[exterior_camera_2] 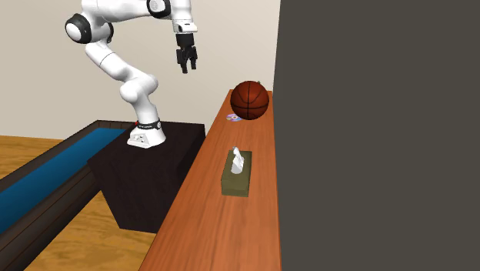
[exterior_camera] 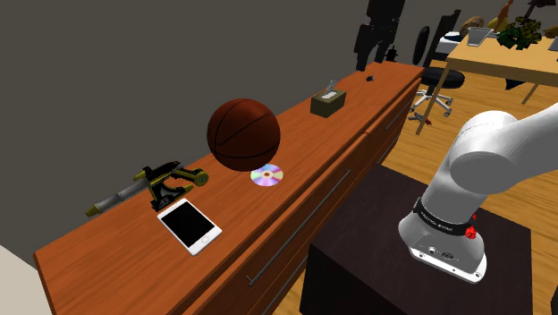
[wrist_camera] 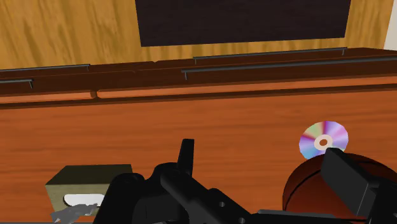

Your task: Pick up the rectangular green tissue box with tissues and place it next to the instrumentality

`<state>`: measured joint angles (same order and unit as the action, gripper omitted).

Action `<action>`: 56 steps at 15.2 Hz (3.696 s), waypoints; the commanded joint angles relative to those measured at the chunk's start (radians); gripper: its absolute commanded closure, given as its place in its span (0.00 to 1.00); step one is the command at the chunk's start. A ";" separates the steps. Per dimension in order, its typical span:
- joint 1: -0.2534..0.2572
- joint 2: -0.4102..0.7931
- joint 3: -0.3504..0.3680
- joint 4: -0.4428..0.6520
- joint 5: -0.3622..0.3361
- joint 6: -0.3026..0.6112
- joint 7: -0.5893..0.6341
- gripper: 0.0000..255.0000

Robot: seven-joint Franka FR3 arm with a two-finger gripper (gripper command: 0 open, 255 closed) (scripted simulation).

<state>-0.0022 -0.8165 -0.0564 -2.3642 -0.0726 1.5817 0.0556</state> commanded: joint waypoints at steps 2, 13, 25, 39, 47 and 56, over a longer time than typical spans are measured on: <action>-0.007 0.020 -0.019 -0.003 -0.002 0.030 -0.007 0.00; -0.048 0.304 -0.237 0.046 0.039 0.337 -0.112 0.00; -0.037 0.726 -0.470 0.259 0.334 0.536 -0.349 0.00; -0.179 1.177 -0.491 0.564 0.761 0.529 -0.583 0.00; -0.178 1.204 -0.478 0.557 0.785 0.559 -0.596 0.00; -0.178 1.203 -0.478 0.556 0.784 0.558 -0.596 1.00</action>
<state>-0.1803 0.3860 -0.5351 -1.8070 0.7119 2.1405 -0.5406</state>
